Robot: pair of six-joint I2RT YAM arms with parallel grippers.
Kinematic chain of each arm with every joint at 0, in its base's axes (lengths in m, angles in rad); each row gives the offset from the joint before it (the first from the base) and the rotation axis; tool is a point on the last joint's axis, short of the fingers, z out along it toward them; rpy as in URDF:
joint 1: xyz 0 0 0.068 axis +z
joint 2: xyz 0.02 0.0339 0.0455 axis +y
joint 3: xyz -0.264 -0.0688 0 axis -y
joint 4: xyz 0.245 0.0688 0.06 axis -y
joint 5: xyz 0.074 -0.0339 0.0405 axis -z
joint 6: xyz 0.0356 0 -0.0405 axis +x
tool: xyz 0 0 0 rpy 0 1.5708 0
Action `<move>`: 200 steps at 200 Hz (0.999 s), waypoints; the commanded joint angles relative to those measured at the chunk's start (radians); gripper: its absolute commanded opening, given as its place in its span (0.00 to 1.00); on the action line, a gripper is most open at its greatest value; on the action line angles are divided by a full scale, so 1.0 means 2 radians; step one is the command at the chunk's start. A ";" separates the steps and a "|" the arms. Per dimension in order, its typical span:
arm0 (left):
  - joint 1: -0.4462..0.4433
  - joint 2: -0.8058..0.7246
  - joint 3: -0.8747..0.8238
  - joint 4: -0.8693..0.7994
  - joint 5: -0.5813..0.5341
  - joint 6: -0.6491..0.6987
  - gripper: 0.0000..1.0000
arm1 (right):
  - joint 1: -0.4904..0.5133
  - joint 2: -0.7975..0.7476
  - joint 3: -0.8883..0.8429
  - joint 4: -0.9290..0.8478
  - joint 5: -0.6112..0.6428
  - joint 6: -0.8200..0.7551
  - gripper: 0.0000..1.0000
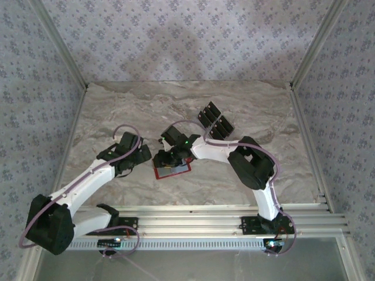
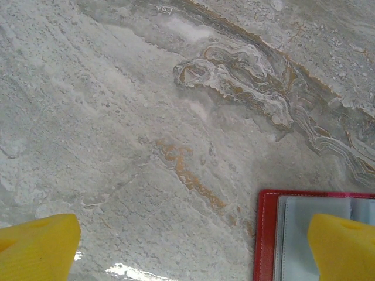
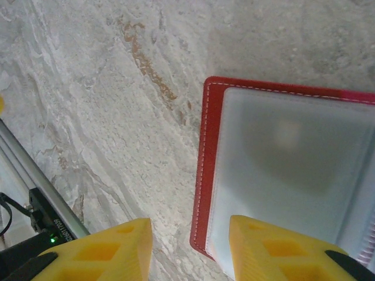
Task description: Put the credit cards into the card holder
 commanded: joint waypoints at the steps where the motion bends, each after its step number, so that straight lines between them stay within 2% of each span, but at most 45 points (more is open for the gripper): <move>1: 0.002 -0.001 -0.001 -0.010 0.006 -0.001 1.00 | -0.001 0.011 0.016 -0.017 -0.022 -0.013 0.41; 31: 0.002 0.009 0.003 -0.003 0.027 0.009 1.00 | -0.010 -0.037 -0.005 -0.013 -0.003 -0.018 0.41; 58: -0.010 0.023 0.007 0.015 0.040 0.017 1.00 | -0.041 -0.102 -0.037 -0.024 0.015 -0.028 0.41; 73: -0.028 0.040 0.011 0.031 0.040 0.018 1.00 | -0.065 -0.130 -0.042 -0.054 0.030 -0.036 0.41; 95: -0.058 0.073 0.025 0.047 0.036 0.017 1.00 | -0.105 -0.154 -0.038 -0.114 0.055 -0.088 0.41; 132: -0.103 0.124 0.048 0.051 0.011 0.020 1.00 | -0.165 -0.163 -0.011 -0.205 0.139 -0.167 0.41; 170: -0.126 0.155 0.050 0.049 -0.009 0.021 1.00 | -0.206 -0.159 0.008 -0.234 0.177 -0.202 0.41; 200: -0.133 0.165 0.040 0.045 -0.025 0.012 1.00 | -0.215 -0.148 0.023 -0.248 0.201 -0.217 0.41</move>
